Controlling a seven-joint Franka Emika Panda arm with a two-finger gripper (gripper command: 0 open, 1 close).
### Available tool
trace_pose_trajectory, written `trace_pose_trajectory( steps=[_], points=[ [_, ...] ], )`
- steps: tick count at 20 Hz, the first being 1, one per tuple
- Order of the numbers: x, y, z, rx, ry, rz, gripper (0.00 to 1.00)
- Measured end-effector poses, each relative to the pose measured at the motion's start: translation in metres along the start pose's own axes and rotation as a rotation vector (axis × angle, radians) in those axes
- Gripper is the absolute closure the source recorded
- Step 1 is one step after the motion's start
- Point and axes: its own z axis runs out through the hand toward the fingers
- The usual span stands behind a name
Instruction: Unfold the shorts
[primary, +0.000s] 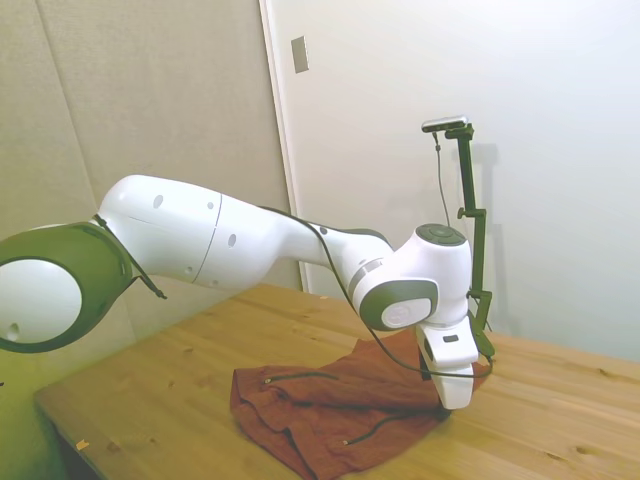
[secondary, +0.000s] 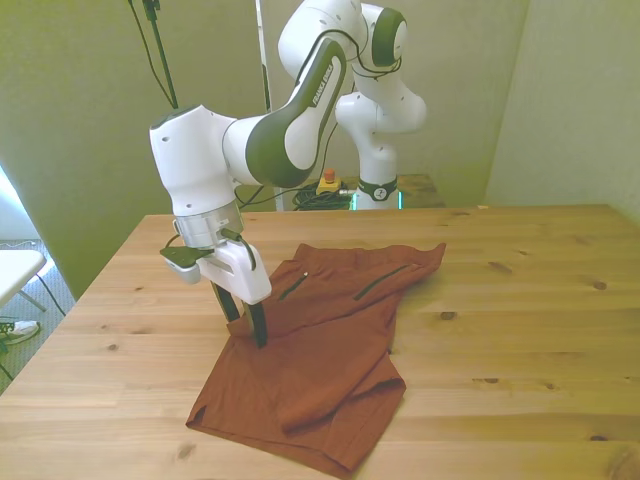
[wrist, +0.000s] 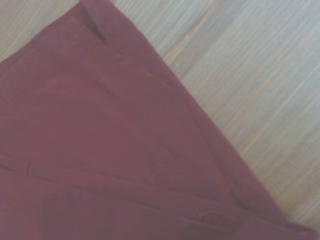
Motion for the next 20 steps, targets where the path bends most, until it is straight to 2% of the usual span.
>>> trace_pose_trajectory(
  steps=[10,20],
  points=[
    [-0.001,0.002,0.002,-0.019,-0.016,0.001,1.0],
    [0.008,0.002,-0.014,-0.019,-0.02,0.0,1.0]
  ],
)
